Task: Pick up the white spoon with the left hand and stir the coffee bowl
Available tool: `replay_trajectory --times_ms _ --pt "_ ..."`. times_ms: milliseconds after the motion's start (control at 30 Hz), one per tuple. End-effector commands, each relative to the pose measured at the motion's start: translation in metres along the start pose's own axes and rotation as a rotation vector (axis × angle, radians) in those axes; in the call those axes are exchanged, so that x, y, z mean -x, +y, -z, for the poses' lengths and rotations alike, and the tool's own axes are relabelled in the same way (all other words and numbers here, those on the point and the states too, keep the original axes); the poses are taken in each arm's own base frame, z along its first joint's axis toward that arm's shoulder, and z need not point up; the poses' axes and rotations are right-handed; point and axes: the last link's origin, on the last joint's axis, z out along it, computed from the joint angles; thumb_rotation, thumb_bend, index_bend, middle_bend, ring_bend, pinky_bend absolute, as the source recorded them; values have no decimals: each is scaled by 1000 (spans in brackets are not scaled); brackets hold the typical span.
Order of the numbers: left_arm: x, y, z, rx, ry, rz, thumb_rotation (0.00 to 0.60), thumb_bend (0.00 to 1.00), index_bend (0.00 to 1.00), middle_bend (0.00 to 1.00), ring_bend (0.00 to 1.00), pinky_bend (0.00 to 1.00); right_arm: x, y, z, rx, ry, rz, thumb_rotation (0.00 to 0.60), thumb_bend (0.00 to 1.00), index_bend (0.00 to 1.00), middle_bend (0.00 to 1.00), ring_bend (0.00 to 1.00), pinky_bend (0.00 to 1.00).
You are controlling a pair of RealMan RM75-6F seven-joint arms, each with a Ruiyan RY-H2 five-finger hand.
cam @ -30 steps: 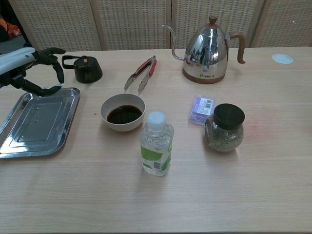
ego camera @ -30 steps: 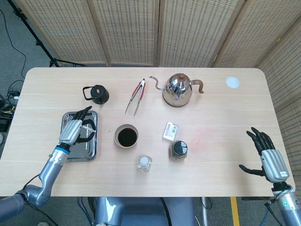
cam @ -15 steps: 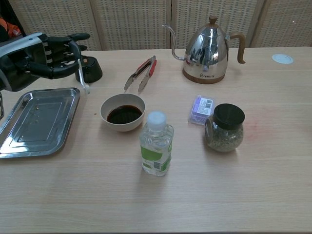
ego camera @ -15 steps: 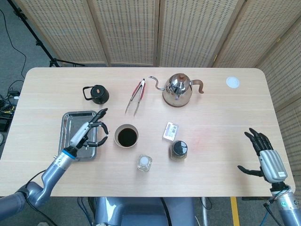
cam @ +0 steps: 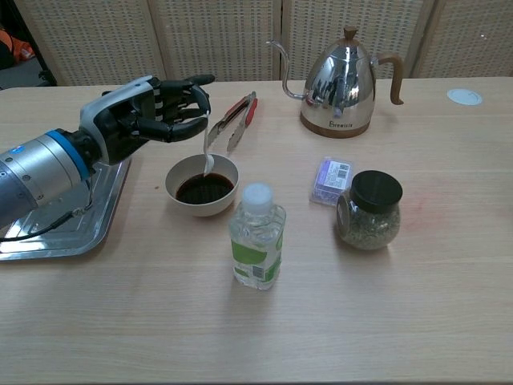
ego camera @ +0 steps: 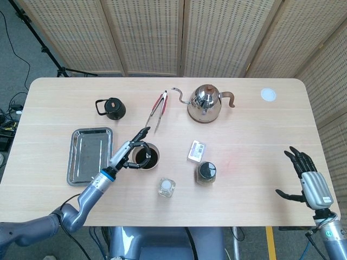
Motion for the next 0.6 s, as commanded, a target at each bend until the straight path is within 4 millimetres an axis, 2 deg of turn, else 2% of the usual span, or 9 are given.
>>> replay_trajectory --times_ms 33,267,600 --pt "5 -3 -5 -10 0 4 600 446 650 0 0 0 0 0 0 1 0 -1 600 0 0 0 0 0" --pt "17 -21 -16 -55 8 56 600 453 655 0 0 0 1 3 -2 12 -7 -5 600 0 0 0 0 0" --pt "10 -35 -19 -73 22 34 600 465 655 0 0 0 1 6 -4 19 -9 -7 600 0 0 0 0 0"
